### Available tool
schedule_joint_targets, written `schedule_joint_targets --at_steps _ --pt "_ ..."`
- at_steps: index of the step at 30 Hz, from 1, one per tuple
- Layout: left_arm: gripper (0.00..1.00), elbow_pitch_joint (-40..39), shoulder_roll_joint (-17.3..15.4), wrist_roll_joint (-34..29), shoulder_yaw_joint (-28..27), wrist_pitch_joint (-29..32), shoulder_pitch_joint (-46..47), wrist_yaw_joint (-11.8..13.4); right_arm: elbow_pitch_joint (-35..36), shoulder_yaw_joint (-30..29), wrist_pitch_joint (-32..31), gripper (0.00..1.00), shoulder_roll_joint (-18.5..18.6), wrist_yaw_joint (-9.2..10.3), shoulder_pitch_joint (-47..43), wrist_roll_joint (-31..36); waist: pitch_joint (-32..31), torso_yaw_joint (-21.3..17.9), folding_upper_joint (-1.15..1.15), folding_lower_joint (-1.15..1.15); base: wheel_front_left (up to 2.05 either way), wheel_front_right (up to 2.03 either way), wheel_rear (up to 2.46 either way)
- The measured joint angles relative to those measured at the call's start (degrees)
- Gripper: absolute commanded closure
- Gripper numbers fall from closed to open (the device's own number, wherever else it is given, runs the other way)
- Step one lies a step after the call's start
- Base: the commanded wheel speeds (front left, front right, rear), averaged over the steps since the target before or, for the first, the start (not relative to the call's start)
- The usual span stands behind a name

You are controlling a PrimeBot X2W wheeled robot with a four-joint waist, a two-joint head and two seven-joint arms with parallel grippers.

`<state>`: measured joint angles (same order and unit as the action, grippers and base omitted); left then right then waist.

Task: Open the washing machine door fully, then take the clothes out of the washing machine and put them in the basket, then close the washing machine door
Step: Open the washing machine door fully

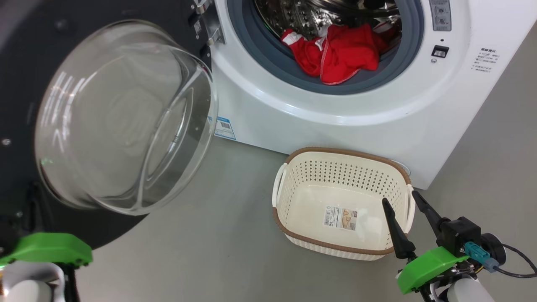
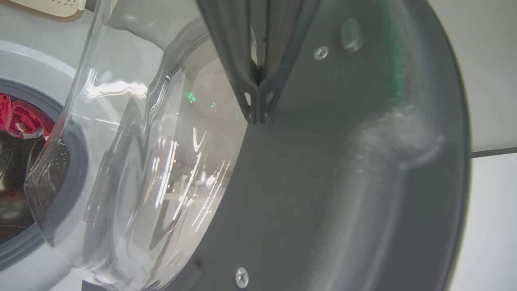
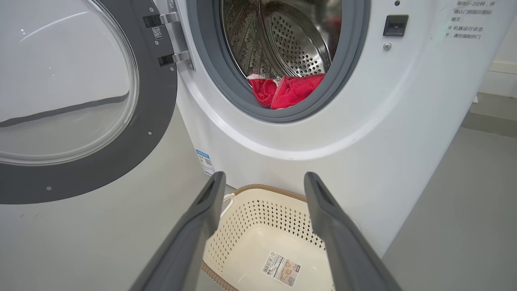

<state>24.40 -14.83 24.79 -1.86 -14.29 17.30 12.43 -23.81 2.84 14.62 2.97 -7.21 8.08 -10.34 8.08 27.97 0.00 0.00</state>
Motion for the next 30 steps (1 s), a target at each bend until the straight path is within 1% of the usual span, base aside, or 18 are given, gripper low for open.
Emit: schedule_joint_targets --at_steps 6,8,13,20,24,28,29,30 --pt "1.00 1.41 -0.13 -0.11 -4.85 -0.01 2.10 -1.04 -0.18 -0.11 0.00 0.00 0.03 0.00 0.49 0.94 1.39 -0.33 0.00 0.00 0.00 0.00 0.00" --pt "1.00 2.19 -0.12 -0.20 -6.22 -0.01 2.85 -1.91 -0.23 -0.14 0.00 0.00 0.04 0.00 0.51 1.02 1.79 -0.38 0.00 0.00 0.00 0.00 0.00" --pt "1.00 4.01 0.00 -2.14 -8.66 -0.01 4.35 -2.94 -0.36 -0.11 0.00 0.00 0.05 0.00 0.73 1.54 2.63 -0.68 0.00 0.00 0.00 0.00 0.00" --pt "1.00 5.28 1.55 -4.31 -11.61 -0.26 5.25 -3.81 -0.77 0.02 0.00 0.00 0.10 0.00 1.95 1.78 2.77 -1.43 0.00 0.00 0.00 0.00 0.00" --pt "1.00 4.74 2.32 -5.92 -12.47 -0.26 5.15 -3.89 -1.02 0.16 0.00 0.00 0.10 0.00 1.94 1.71 2.24 -1.72 0.00 0.00 0.00 0.00 0.00" --pt "1.00 0.27 3.39 -7.83 -12.90 -0.26 4.06 -3.89 -0.99 0.20 0.00 0.00 0.09 0.00 1.81 0.49 0.92 -2.14 0.00 0.00 0.00 0.00 0.00" --pt "0.78 -1.19 3.66 -8.24 -12.92 -0.26 3.43 -3.88 -0.96 0.20 0.00 0.00 0.09 0.00 1.76 0.19 0.53 -2.26 0.00 0.00 0.00 0.00 0.00" --pt "0.00 -2.72 4.09 -8.55 -12.98 -0.26 2.65 -3.87 -0.77 0.20 0.00 0.00 0.08 0.00 1.74 0.03 0.13 -2.40 0.00 0.00 0.00 0.00 0.00"
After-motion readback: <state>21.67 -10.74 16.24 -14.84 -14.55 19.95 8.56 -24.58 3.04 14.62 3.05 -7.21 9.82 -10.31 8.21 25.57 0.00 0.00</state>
